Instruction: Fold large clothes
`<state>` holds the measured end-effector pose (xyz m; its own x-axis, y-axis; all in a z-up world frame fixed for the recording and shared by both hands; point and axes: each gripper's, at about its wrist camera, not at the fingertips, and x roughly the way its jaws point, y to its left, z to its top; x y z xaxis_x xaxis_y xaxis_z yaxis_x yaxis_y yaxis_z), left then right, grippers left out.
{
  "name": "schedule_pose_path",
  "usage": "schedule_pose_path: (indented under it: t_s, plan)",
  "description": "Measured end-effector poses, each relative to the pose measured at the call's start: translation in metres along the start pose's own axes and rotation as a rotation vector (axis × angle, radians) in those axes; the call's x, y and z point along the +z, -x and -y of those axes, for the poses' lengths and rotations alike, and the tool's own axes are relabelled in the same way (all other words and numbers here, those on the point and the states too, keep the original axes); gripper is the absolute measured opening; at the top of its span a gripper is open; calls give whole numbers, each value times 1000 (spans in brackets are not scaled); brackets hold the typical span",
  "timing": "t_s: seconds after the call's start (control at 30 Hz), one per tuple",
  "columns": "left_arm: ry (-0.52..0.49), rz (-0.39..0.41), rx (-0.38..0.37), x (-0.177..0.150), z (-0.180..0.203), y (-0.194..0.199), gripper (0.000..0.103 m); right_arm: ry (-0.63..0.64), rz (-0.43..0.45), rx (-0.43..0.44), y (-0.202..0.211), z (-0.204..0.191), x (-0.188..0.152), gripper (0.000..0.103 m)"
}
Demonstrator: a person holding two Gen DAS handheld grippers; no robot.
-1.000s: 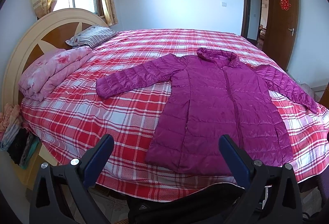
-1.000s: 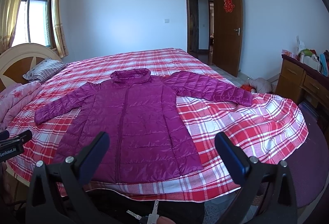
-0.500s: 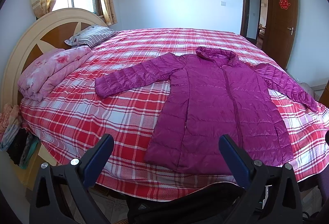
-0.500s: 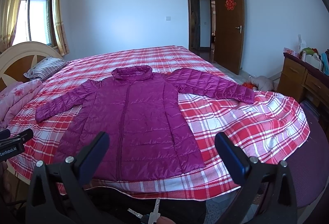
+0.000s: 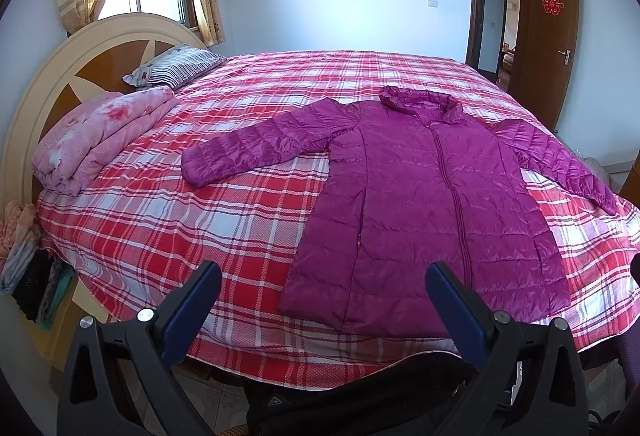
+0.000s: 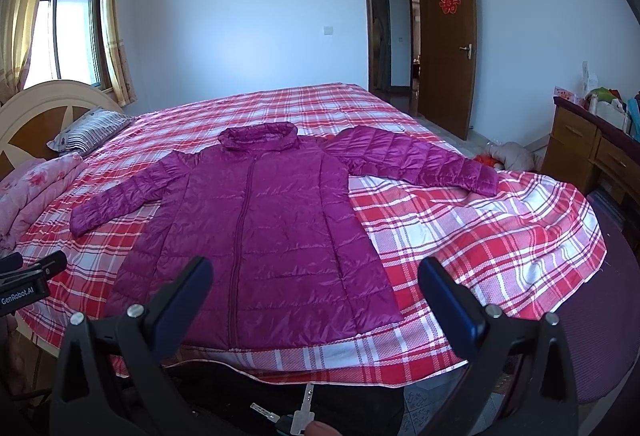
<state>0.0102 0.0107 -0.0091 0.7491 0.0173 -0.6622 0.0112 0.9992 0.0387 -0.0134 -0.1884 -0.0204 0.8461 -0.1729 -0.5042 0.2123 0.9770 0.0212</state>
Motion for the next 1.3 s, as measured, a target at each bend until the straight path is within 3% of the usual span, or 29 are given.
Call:
schedule_pose_path:
  t_s: [0.27, 0.43, 0.6, 0.77, 0.83, 1.13, 1.3]
  plan:
    - [-5, -28, -29, 0, 0, -8, 102, -12, -23, 16, -5, 3, -1, 103]
    - [-20, -102, -135, -2, 5, -28, 102, -41, -58, 75, -19, 8, -4, 103]
    - [-42, -125, -190, 10, 9, -49, 102, -70, -102, 128, -48, 20, -8, 103]
    - [-91, -86, -154, 47, 9, -79, 102, -138, -124, 96, -90, 63, 1, 103]
    - [-136, -63, -103, 63, 13, -99, 102, -177, -126, 50, -111, 91, 10, 102]
    - [-179, -1, 5, 123, 30, -201, 102, -371, -140, -130, -184, 210, 55, 86]
    - [-158, 18, 75, 136, 44, -255, 102, -446, -162, -241, -221, 271, 80, 77]
